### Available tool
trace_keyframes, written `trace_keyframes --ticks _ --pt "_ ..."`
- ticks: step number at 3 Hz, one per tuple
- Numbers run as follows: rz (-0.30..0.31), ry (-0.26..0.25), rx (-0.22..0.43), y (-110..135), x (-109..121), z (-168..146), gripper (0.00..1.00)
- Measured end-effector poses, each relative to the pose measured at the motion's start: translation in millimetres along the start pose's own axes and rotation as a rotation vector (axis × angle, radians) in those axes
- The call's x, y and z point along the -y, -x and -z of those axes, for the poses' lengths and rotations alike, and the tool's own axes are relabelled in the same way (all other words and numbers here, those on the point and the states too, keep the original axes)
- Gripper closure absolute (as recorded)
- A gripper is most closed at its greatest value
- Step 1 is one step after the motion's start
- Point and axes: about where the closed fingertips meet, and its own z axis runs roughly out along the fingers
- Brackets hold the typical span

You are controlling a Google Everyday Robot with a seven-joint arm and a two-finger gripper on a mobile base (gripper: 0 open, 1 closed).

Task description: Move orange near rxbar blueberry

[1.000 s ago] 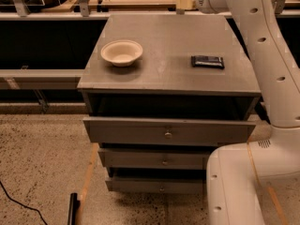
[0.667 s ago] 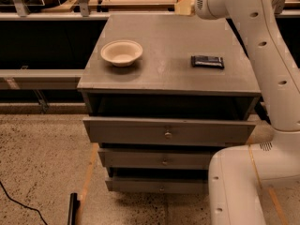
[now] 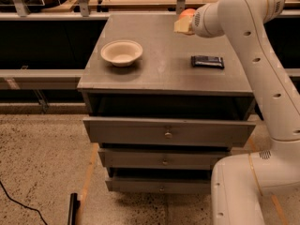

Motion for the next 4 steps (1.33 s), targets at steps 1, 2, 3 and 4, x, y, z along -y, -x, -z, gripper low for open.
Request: trace_keyframes --ticks 1,2,3,4 --pt "-0.053 0.007 -0.044 -21 5 -11 1.0" --pt "-0.094 0.021 -0.077 -41 6 -22 1.0" --pt "-0.13 0.013 -0.101 -58 12 -31 0.87" --pt "-0.151 -0.012 -0.119 -70 20 -36 0.63"
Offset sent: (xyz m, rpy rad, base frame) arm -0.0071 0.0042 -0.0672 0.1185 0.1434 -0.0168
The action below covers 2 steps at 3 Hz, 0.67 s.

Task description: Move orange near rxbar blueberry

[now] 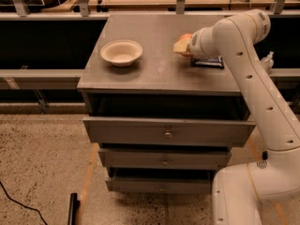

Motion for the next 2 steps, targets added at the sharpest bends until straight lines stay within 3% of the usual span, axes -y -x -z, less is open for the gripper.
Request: trace_keyframes --ticks 2 --pt "0.008 -0.022 -0.023 -9.2 8.6 -6.5 0.17"
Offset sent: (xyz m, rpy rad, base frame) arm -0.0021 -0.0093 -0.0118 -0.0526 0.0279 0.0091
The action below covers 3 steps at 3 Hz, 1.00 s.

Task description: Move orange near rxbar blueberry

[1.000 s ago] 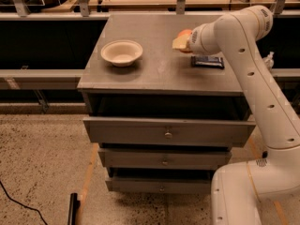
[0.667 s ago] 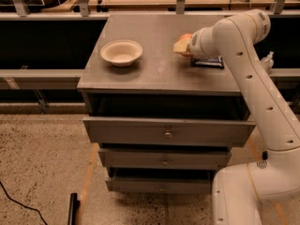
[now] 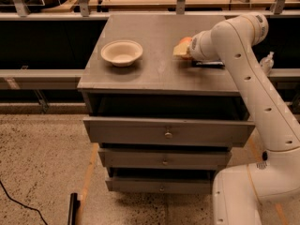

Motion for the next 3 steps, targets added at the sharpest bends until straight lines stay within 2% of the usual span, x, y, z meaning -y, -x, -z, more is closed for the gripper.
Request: trace_keyframes --ticks 1,3 --pt "0.015 -0.003 -0.014 -1.6 1.9 -2.0 0.0" --pt "0.048 0.003 -0.017 0.4 2.6 -3.6 0.0"
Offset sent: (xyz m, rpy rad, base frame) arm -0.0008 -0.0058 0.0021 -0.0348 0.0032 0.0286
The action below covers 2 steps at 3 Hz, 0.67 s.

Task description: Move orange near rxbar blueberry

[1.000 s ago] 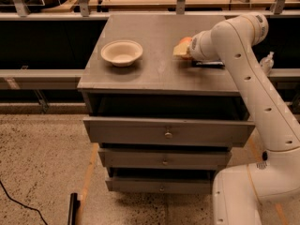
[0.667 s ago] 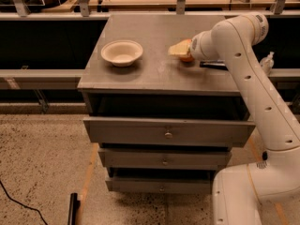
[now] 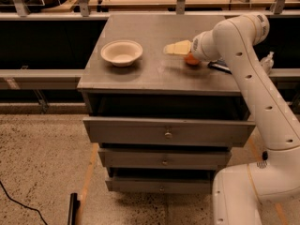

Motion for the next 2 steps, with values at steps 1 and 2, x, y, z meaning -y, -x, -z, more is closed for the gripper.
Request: trace_keyframes --ticks 1,2 --pt "0.07 0.033 0.027 12 -8 -1 0.0" --pt "0.111 0.052 0.058 24 -14 0 0.0"
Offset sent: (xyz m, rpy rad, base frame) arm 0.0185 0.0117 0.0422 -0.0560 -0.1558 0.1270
